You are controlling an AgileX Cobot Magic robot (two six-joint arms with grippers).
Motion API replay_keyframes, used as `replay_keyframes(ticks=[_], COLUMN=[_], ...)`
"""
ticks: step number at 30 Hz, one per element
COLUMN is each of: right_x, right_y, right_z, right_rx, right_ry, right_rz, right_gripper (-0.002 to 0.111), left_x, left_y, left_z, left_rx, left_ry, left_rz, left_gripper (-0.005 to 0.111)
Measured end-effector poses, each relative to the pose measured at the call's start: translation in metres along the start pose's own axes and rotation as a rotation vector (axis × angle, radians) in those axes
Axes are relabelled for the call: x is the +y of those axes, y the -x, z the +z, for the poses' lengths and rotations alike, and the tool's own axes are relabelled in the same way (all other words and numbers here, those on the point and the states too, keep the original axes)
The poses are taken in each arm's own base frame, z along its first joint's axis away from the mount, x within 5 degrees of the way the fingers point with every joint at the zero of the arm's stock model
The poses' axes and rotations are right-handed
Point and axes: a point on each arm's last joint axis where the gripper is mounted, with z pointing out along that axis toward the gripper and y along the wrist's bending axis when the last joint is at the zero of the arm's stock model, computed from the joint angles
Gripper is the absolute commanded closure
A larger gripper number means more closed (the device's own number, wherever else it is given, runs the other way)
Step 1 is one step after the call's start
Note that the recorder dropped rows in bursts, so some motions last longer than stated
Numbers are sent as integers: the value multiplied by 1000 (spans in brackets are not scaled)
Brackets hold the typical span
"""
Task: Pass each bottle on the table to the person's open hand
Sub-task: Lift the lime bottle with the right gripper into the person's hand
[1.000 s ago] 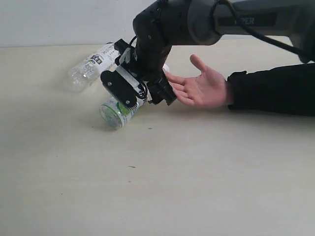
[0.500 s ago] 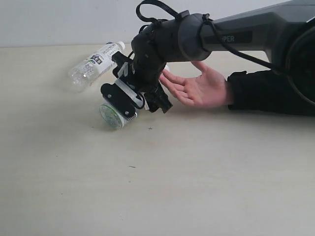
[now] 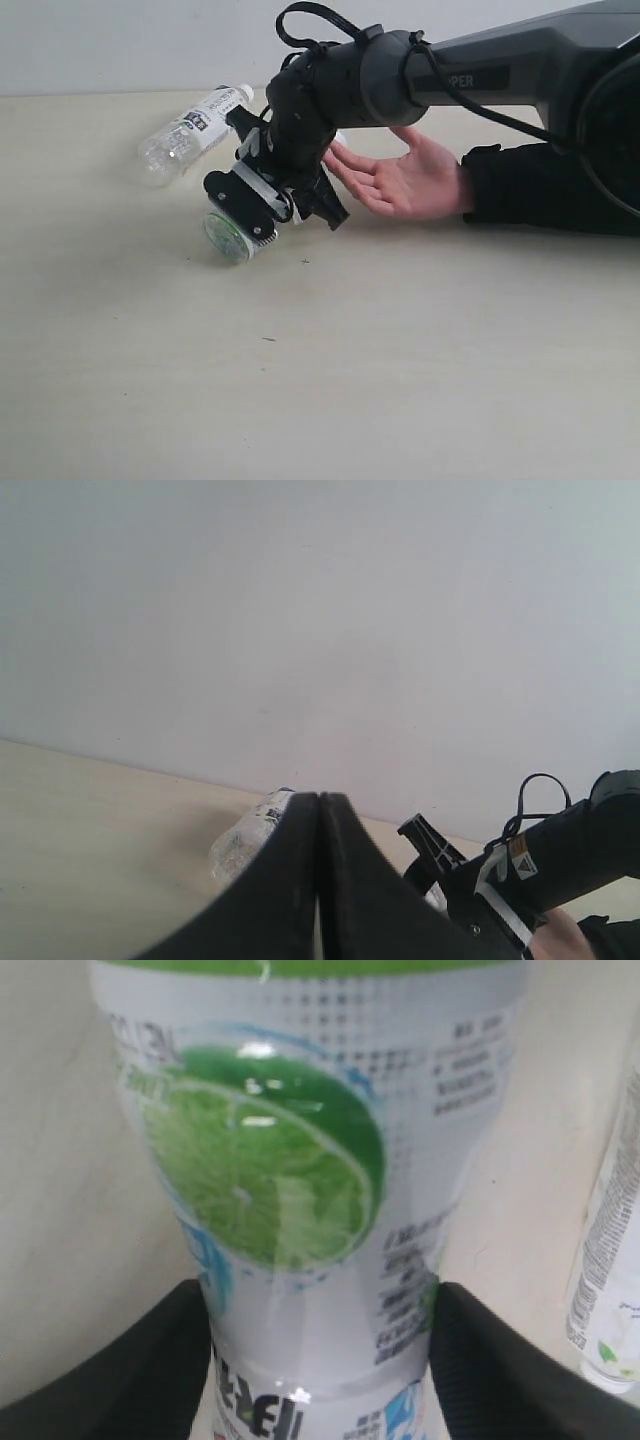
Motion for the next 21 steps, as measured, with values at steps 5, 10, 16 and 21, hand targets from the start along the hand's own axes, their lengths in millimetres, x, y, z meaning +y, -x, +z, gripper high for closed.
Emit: replay_keyframes(ticks=[5, 10, 16, 21], right_x=[-8, -14, -28, -37], right_y=[12, 22, 13, -3], right_z=[-3, -6, -33, -67], right_rx=[59, 140, 244, 343], right_ry=[-58, -97, -187, -234], right_rz=[-161, -273, -151, -5], right_gripper=[108, 108, 108, 108], left_x=[0, 0, 0, 0], left_y=[0, 0, 0, 0], left_z=[0, 0, 0, 0], left_rx=[0, 0, 0, 0], left_ry=[0, 0, 0, 0], left_rz=[0, 0, 0, 0], left_gripper=[107, 107, 107, 107])
